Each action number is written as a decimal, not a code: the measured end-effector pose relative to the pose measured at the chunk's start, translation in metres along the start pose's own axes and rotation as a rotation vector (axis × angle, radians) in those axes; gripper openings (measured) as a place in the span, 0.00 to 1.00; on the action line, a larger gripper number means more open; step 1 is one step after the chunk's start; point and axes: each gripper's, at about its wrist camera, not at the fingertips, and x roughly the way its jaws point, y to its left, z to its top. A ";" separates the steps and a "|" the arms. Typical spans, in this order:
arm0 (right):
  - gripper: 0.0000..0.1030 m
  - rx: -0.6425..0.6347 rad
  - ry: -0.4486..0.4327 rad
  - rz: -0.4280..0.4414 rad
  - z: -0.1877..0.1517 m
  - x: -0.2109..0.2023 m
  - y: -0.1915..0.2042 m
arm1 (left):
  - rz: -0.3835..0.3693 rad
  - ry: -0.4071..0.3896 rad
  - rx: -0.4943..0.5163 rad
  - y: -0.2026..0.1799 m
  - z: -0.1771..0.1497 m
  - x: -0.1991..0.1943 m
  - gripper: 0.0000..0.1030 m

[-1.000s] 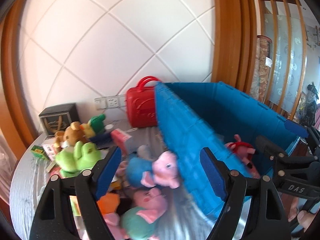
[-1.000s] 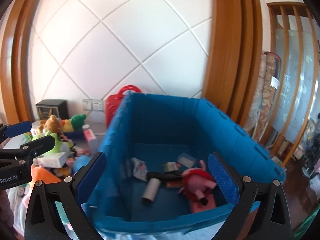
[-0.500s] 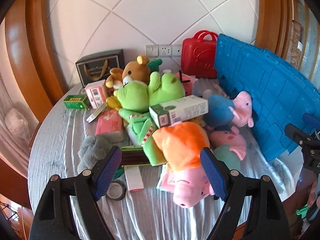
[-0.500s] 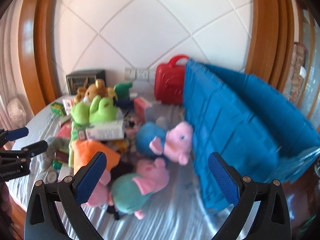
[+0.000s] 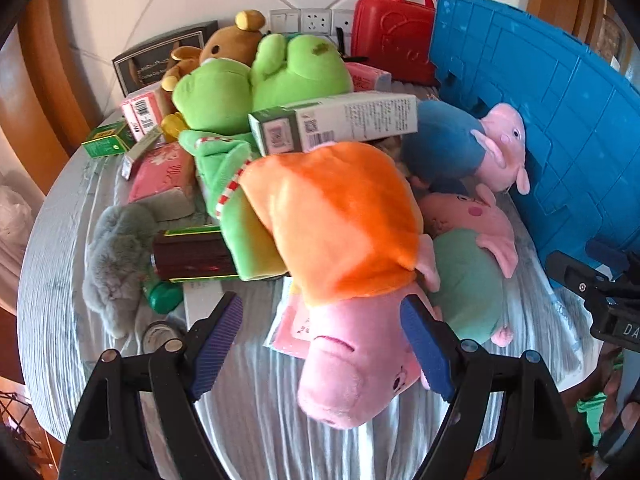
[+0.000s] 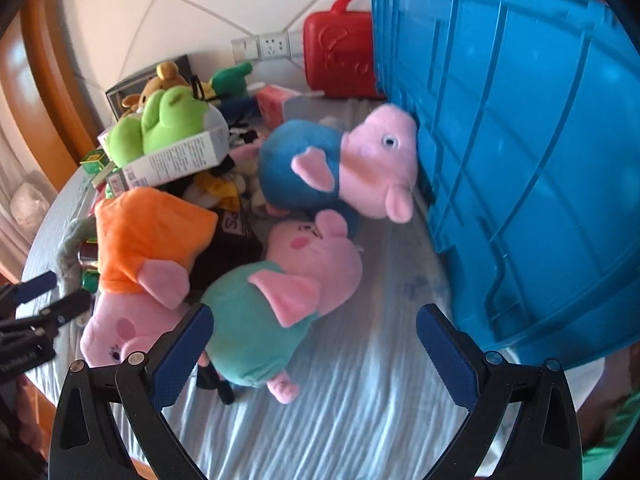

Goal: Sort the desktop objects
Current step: 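Move both tools back from the crate over the pile on the bed, then grasp the orange-shirt pig plush with the left tool while the right tool grasps the green-shirt pig plush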

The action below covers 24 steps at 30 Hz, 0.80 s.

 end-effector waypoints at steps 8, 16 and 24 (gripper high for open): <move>1.00 0.042 0.086 0.069 0.006 0.035 0.005 | -0.050 0.058 0.047 -0.020 0.004 0.042 0.72; 1.00 0.121 0.193 0.147 0.002 0.080 0.012 | -0.071 0.055 0.072 -0.021 0.003 0.046 0.64; 1.00 0.165 0.242 0.176 0.002 0.112 0.017 | -0.077 0.064 0.081 -0.020 0.009 0.061 0.64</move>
